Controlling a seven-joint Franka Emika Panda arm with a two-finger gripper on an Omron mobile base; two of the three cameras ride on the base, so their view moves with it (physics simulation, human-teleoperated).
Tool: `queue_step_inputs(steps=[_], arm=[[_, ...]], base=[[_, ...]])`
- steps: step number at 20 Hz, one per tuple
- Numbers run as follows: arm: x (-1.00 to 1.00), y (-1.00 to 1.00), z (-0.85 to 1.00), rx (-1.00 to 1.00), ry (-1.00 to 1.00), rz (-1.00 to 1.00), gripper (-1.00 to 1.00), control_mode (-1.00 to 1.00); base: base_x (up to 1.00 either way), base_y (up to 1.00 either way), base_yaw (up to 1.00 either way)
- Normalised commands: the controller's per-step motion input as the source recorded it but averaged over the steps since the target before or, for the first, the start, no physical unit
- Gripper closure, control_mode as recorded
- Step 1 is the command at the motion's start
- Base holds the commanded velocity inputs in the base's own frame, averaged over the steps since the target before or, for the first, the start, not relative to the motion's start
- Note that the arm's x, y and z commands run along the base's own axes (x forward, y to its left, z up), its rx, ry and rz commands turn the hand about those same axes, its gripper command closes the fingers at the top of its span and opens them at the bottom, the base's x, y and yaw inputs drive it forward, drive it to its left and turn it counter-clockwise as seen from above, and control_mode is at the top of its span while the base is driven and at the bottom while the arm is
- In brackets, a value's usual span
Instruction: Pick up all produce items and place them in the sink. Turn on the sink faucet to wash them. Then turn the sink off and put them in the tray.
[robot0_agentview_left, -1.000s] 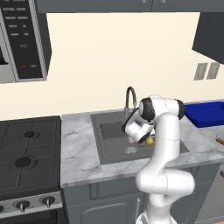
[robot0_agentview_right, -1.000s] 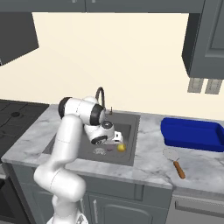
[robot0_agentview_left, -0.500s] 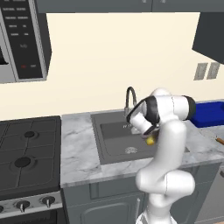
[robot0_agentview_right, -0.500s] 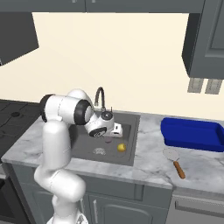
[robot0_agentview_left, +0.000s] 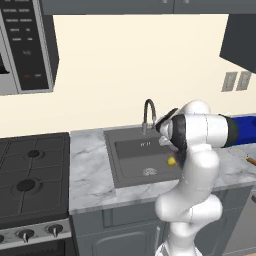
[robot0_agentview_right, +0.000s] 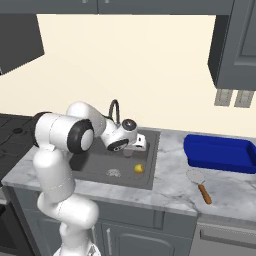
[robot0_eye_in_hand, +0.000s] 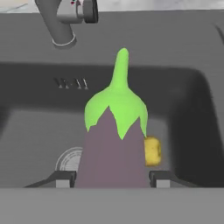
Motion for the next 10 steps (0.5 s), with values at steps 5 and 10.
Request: queue_step_inputs(steps=[5, 10], arm=[[-0.19, -0.12, 0.99, 0.05, 0.04, 0.0, 1.0, -1.0], [-0.31, -0.16, 0.95, 0.02, 0.08, 0.0, 1.0, -1.0]], base=[[0.0, 0.0, 0.0], [0.0, 0.0, 0.0]])
